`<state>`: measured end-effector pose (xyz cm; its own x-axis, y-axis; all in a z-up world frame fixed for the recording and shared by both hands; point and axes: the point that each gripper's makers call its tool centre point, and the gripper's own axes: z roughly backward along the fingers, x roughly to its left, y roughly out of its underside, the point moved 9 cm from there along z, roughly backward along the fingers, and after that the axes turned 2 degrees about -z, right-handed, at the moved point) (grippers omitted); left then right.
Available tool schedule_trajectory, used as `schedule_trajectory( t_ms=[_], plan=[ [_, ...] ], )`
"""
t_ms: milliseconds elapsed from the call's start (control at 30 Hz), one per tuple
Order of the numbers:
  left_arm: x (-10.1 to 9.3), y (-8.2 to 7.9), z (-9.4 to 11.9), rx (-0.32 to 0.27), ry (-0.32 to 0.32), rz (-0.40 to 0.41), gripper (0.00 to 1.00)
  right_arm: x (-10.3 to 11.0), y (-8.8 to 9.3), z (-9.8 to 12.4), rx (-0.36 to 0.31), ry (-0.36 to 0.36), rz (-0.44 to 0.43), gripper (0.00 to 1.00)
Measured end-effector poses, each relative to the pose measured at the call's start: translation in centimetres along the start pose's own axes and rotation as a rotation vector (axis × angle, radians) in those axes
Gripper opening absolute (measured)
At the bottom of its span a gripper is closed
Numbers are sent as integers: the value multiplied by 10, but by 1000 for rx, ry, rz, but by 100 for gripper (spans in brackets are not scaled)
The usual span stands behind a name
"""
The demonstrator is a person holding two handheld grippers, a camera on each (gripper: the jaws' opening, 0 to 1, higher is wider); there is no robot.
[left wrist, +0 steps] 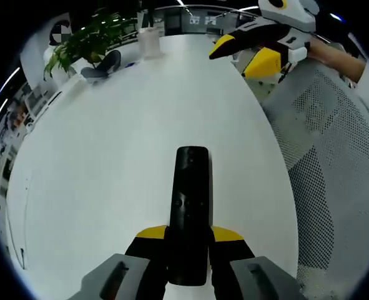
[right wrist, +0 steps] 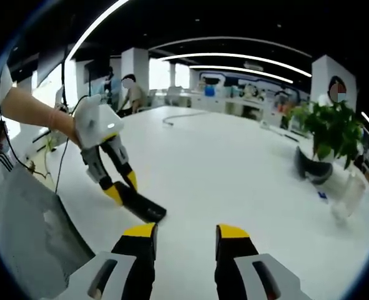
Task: Press the specified remote control buttons in sequence, fully releasing each button before pressing the next.
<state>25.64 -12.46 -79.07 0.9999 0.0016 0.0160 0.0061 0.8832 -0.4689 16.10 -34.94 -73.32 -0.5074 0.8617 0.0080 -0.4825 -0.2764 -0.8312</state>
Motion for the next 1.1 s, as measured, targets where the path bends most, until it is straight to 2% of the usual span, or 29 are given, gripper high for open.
schedule_trajectory(
  t_ms=[1100],
  plan=[
    [-4, 0, 0, -5, 8, -5, 24, 1, 2, -1, 25, -6, 23, 32]
  ],
)
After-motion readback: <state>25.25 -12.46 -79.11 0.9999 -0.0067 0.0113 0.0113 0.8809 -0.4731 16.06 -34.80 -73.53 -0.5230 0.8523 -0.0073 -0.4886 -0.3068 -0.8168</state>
